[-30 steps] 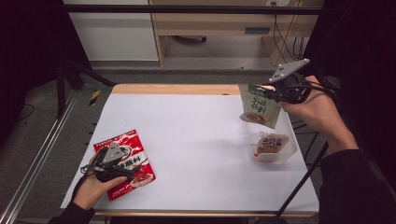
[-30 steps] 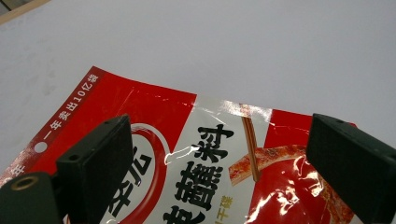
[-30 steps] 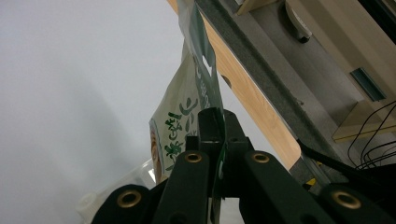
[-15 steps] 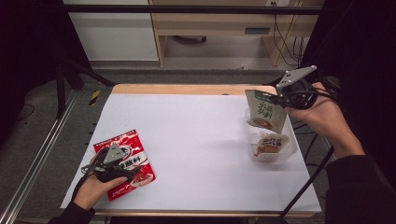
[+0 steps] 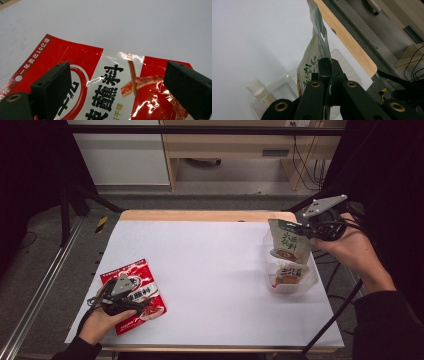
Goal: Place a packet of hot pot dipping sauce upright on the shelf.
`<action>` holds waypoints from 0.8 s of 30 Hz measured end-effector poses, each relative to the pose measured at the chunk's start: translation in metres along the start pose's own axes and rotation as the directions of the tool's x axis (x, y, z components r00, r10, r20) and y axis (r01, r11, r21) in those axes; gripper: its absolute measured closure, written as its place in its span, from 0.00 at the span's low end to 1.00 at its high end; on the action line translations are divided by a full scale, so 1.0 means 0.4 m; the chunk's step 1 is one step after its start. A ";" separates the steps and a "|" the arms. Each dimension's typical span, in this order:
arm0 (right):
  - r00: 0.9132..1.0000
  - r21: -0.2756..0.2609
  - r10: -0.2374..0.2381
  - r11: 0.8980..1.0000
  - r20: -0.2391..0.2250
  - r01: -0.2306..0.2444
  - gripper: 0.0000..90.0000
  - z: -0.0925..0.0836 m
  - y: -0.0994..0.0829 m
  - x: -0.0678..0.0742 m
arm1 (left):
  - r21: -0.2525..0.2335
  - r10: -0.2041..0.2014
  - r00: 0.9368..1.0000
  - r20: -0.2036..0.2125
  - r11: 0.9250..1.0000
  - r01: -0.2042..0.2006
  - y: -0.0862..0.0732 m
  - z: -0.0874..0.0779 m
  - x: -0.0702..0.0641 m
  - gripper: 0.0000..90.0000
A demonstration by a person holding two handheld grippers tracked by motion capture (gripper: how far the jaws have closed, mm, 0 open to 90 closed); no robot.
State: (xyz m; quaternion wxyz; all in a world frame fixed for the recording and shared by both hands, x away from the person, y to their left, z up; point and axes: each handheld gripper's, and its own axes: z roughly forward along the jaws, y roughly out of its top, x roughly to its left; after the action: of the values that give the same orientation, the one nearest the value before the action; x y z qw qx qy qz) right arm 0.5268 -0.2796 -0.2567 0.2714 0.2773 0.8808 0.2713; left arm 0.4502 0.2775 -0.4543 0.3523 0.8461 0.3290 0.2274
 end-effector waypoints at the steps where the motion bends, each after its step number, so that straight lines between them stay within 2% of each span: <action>1: 1.000 0.000 0.000 1.000 -0.001 0.000 1.00 -0.001 -0.003 -0.001 | 0.000 0.001 1.000 0.000 1.000 -0.001 0.000 0.001 0.000 0.08; 15: 0.999 0.002 0.013 1.000 -0.032 -0.013 1.00 0.006 -0.041 0.001 | 0.006 0.008 1.000 0.001 1.000 -0.008 -0.001 0.003 -0.001 0.08; 24: 0.999 -0.033 0.015 0.999 -0.046 -0.016 1.00 -0.006 -0.047 0.001 | 0.008 0.009 1.000 0.002 1.000 -0.009 -0.001 0.004 -0.001 0.09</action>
State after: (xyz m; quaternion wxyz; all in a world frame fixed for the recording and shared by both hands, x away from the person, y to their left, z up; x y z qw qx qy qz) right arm 0.5187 -0.2934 -0.2668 0.2536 0.2733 0.8800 0.2942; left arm 0.4506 0.2765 -0.4556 0.3479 0.8493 0.3258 0.2269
